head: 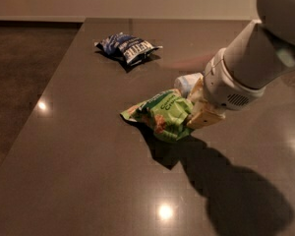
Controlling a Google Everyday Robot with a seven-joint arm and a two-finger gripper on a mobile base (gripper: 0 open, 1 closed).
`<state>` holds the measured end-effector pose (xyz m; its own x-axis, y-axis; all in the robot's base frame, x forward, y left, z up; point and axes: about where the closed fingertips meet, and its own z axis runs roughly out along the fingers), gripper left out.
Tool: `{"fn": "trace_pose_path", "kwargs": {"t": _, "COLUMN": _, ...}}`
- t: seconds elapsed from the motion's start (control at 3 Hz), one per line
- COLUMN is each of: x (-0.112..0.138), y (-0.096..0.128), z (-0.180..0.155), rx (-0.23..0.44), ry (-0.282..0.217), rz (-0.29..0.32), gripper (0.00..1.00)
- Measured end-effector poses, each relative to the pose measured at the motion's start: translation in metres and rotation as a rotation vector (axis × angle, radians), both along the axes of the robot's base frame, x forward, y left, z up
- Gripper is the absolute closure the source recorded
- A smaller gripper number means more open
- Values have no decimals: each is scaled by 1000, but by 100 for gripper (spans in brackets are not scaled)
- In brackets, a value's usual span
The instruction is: Move green rice chip bag near blue chip bag
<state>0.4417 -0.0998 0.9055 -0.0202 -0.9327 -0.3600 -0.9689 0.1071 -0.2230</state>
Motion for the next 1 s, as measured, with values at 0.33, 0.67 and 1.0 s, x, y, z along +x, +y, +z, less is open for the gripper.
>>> {"fn": "trace_pose_path", "kwargs": {"t": 0.33, "x": 9, "y": -24, "z": -9, "rx": -28, "ry": 47, "rz": 89, "gripper": 85}}
{"fn": "trace_pose_path", "kwargs": {"t": 0.67, "x": 17, "y": -40, "z": -25, "rx": -46, "ry": 100, "rz": 188, "gripper": 61}}
{"fn": "trace_pose_path", "kwargs": {"t": 1.0, "x": 23, "y": -51, "z": -37, "rx": -41, "ry": 119, "rz": 270, "gripper": 38}}
